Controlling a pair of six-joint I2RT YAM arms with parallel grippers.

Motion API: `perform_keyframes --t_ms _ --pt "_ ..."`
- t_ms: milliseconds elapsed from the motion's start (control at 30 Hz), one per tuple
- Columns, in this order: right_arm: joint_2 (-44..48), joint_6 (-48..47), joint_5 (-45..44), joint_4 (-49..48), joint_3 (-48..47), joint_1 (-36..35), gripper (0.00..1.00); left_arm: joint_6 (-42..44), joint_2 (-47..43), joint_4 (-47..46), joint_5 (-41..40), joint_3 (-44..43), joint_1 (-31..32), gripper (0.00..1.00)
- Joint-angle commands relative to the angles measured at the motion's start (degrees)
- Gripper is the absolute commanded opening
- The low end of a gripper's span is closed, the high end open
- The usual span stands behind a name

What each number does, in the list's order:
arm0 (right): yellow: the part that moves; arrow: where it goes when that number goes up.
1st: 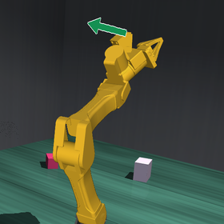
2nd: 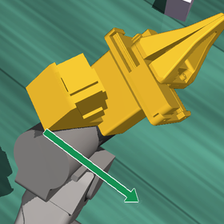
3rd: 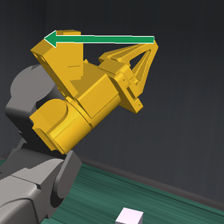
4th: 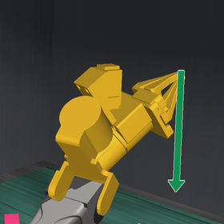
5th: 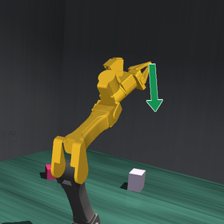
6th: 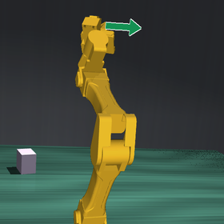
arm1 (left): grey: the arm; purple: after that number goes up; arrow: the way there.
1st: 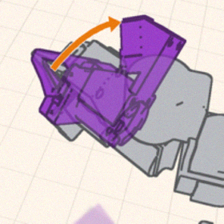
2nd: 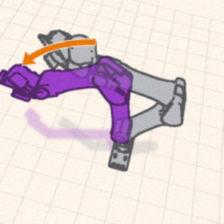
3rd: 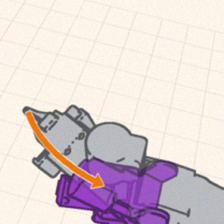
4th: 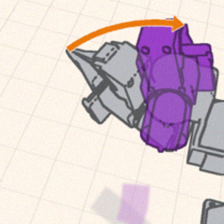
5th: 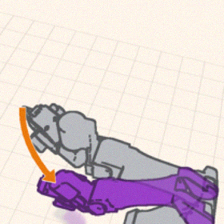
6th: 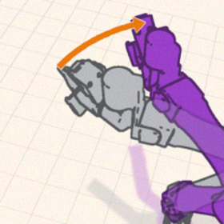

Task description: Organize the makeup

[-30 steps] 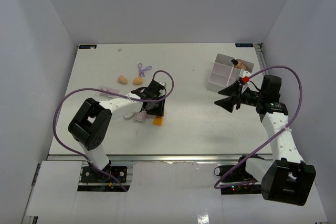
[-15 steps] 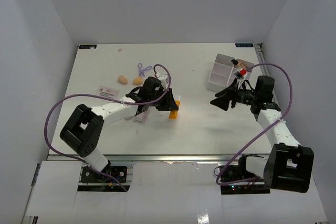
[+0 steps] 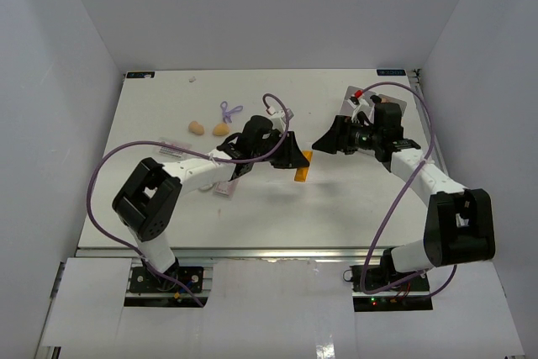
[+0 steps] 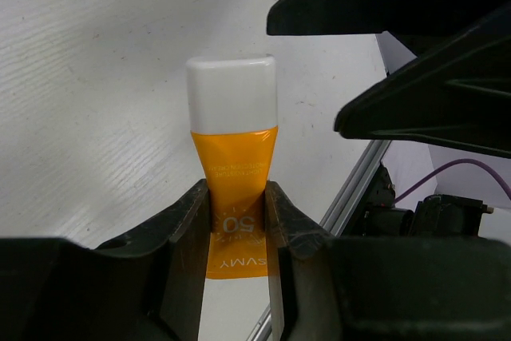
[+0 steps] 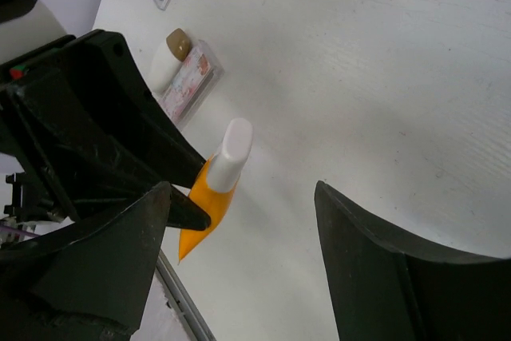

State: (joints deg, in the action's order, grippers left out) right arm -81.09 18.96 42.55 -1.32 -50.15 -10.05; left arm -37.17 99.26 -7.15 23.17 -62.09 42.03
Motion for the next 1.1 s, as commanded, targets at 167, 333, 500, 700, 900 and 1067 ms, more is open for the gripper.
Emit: perform_keyframes --t_ms 167,333,500,700,900,1067 --pt "-2.74 3.61 -3.93 0.99 -3.14 -2.54 0.74 0.15 0.57 -1.75 1.44 -4.08 0.91 0.40" --pt "-4.07 3.89 -3.52 1.06 -3.20 -3.13 0.63 0.44 1.37 -1.64 1.27 -4.70 0.95 0.40" --pt "-4.33 3.54 -2.27 0.89 -3.62 -3.22 0.49 0.35 2.14 -1.56 1.60 -5.39 1.12 0.40" --pt "-5.74 3.59 1.41 -0.11 -3.73 -3.22 0.32 0.39 2.16 -1.34 1.49 -5.71 1.34 0.41" --pt "-6.15 3.76 4.28 -1.17 -3.55 -3.22 0.19 0.48 1.94 -1.16 1.31 -6.07 1.47 0.43" --pt "-5.49 2.58 5.18 -1.84 -3.64 -3.13 0.11 0.61 1.55 -0.67 1.18 -5.94 1.39 0.67"
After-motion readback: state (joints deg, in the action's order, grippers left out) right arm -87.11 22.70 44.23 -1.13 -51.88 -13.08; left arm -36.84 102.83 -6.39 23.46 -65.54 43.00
